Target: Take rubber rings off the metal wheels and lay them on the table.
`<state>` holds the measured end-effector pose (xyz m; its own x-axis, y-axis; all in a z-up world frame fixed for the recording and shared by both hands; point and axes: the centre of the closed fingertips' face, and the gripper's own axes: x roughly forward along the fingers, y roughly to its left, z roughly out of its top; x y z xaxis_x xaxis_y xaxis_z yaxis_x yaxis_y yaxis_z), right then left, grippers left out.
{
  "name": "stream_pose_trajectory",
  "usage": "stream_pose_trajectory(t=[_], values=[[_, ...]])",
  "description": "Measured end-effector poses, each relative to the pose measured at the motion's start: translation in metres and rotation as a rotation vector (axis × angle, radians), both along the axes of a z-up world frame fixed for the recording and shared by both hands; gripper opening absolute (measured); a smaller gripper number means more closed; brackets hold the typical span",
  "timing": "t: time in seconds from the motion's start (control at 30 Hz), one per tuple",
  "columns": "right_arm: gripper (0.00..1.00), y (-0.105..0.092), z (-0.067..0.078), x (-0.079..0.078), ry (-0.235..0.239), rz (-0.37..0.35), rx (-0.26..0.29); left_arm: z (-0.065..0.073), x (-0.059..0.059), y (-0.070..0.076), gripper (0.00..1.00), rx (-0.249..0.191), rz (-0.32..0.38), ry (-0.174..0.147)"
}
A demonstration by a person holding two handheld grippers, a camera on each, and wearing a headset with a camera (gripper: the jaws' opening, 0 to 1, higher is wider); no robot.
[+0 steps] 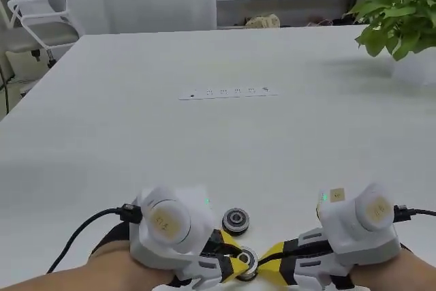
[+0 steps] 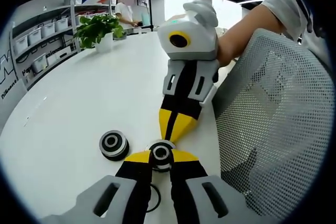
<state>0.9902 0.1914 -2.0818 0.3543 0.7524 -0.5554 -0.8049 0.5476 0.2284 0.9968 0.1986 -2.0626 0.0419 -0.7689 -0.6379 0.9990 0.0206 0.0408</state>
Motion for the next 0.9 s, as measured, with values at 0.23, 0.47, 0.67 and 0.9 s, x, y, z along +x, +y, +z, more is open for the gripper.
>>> stream_pose_trajectory(t=[0.23, 0.47, 0.67, 0.9], values=[[0.0, -0.002, 0.0, 0.002, 0.07, -0.077, 0.063, 0.0, 0.0, 0.0, 0.07, 0.003, 0.0, -0.007], [0.0, -0.005, 0.003, 0.005, 0.141, -0.161, 0.154, 0.0, 0.0, 0.0, 0.07, 0.004, -0.003, -0.008], [0.0, -0.006, 0.011, 0.009, 0.173, -0.216, 0.24, 0.0, 0.0, 0.0, 0.07, 0.004, -0.003, -0.008], [0.0, -0.005, 0.014, 0.009, 0.186, -0.227, 0.275, 0.0, 0.0, 0.0, 0.07, 0.004, 0.0, -0.008]])
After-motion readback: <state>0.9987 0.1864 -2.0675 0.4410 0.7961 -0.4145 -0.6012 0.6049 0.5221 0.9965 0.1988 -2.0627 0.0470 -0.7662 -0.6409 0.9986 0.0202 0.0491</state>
